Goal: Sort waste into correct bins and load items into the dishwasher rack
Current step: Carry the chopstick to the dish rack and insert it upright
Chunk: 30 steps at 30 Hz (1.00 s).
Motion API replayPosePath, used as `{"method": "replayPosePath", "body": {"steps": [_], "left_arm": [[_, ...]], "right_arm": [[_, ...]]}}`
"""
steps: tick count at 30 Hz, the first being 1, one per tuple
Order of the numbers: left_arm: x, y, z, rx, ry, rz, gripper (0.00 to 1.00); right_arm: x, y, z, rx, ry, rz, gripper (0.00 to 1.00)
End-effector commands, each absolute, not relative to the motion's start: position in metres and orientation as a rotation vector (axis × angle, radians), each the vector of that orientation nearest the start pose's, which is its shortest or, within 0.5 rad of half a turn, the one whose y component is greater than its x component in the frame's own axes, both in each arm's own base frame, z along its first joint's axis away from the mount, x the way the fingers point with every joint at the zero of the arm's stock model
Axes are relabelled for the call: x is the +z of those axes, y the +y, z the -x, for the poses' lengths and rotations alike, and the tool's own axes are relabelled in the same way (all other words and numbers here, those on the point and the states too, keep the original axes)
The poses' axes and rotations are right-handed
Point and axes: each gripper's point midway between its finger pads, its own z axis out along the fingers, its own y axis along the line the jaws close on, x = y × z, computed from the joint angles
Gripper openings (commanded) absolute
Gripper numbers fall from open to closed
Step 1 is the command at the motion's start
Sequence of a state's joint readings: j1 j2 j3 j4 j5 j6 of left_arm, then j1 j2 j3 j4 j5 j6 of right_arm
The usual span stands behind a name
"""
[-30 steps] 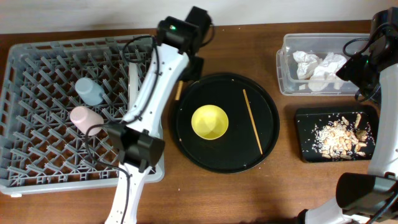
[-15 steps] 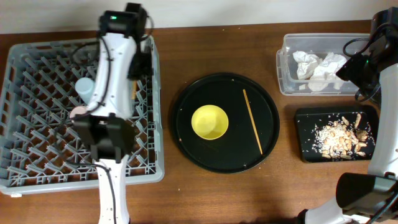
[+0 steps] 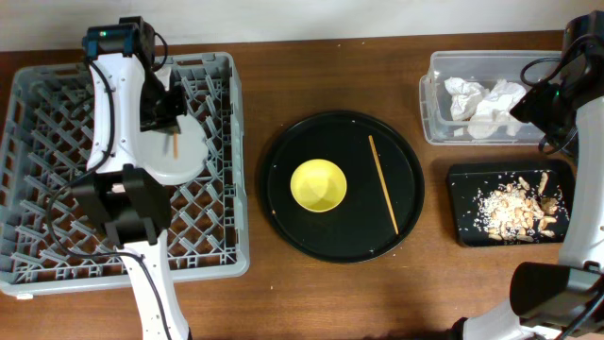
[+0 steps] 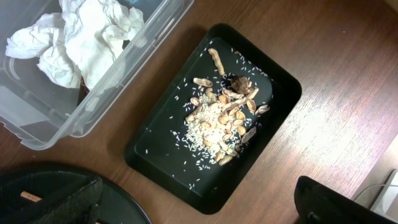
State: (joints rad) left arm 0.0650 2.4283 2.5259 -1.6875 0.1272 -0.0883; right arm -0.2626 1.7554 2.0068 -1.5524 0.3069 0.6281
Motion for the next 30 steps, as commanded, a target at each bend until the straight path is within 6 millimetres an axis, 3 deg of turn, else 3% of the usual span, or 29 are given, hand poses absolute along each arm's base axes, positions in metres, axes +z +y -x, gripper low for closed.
{"method": "replayPosePath", "body": {"steps": [1, 4, 5, 10, 14, 19, 27, 28, 30], "left_arm": [[0.15, -0.032, -0.464, -0.402, 3.059, 0.103, 0.0], [0.158, -0.054, -0.463, -0.412, 3.042, 0.029, 0.0], [0.159, -0.068, -0.461, -0.414, 3.045, -0.019, 0.0], [0.158, -0.1, -0.455, -0.381, 3.058, -0.124, 0.0], [0.15, -0.084, -0.455, -0.149, 3.085, -0.01, 0.0], [0.138, -0.076, -0.449, -0.126, 3.134, 0.087, 0.0], [0.125, -0.072, -0.442, -0.107, 3.181, 0.104, 0.01], [0.125, -0.072, -0.442, -0.107, 3.181, 0.104, 0.02], [0.125, -0.072, -0.442, -0.107, 3.181, 0.104, 0.33]], "right_arm": [[0.263, -0.147, -0.328, -0.385, 2.491, -1.276, 0.99], [0.263, -0.147, -0.328, -0.385, 2.492, -1.275, 0.99], [0.263, -0.147, -0.328, -0.385, 2.492, -1.275, 0.99], [0.263, -0.147, -0.328, -0.385, 2.492, -1.275, 0.99], [0.263, -0.147, -0.328, -0.385, 2.492, -1.275, 0.99], [0.263, -0.147, -0.328, -0.385, 2.492, -1.275, 0.99], [0.263, -0.147, -0.328, -0.385, 2.491, -1.276, 0.99], [0.263, -0.147, -0.328, -0.385, 2.491, -1.276, 0.99], [0.263, -0.147, -0.328, -0.385, 2.492, -1.275, 0.98]]}}
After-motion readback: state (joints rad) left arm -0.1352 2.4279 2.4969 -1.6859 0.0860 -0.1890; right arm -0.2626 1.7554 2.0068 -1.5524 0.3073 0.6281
